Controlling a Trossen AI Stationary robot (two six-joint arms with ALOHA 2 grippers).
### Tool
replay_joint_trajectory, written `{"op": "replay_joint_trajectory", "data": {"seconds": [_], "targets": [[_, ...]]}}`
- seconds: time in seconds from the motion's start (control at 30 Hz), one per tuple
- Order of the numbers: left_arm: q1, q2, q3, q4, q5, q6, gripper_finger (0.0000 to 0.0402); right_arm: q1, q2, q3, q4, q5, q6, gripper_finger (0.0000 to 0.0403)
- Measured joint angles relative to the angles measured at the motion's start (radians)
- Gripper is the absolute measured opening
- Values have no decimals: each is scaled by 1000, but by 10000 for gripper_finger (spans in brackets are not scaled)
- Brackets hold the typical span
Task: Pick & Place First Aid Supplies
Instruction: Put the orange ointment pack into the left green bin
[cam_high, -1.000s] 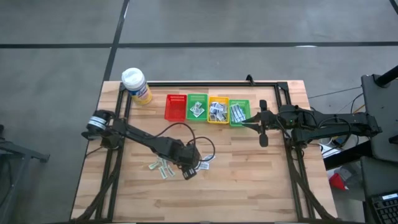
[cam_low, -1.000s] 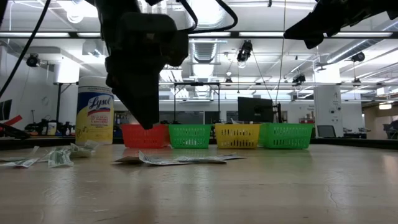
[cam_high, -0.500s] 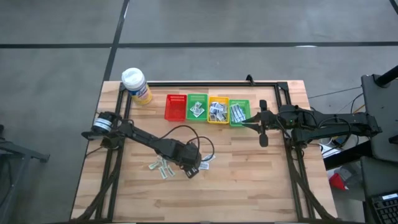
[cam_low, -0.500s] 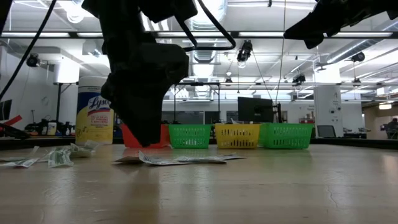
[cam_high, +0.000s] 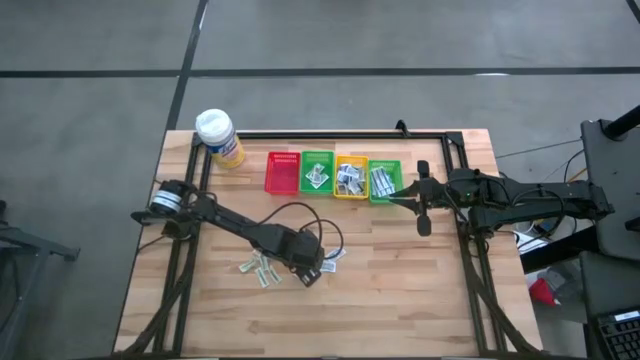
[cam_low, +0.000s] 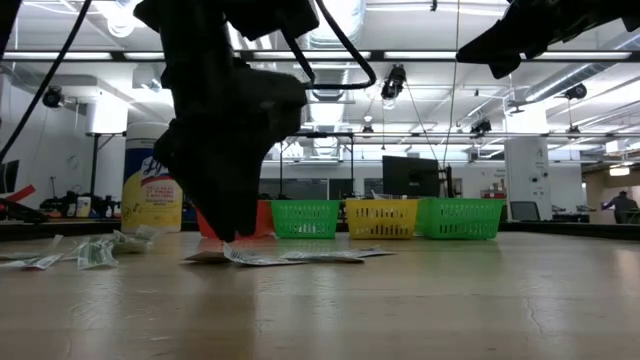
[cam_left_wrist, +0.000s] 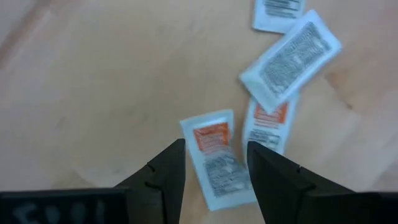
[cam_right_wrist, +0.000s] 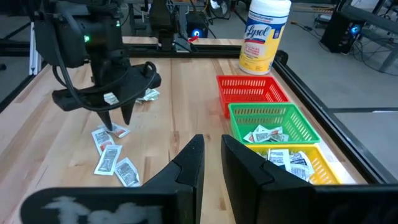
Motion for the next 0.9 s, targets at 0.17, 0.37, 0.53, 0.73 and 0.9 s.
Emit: {"op": "replay_joint_trajectory", "data": {"seconds": [0.17,0.37,0.53,0.73,0.9], "targets": [[-2,-9,13,15,22,-7,163,0,0,0,0,0,0,52],[-3,6,12,60,25,-7,163,0,0,0,0,0,-1,52],[-3,19,7,60,25,-7,163,0,0,0,0,0,-1,52],[-1,20,3,59,-1,2,163,0,0,0,0,0,0,52],[-1,21,3,60,-11,3,163,0,0,0,0,0,0,52]]}}
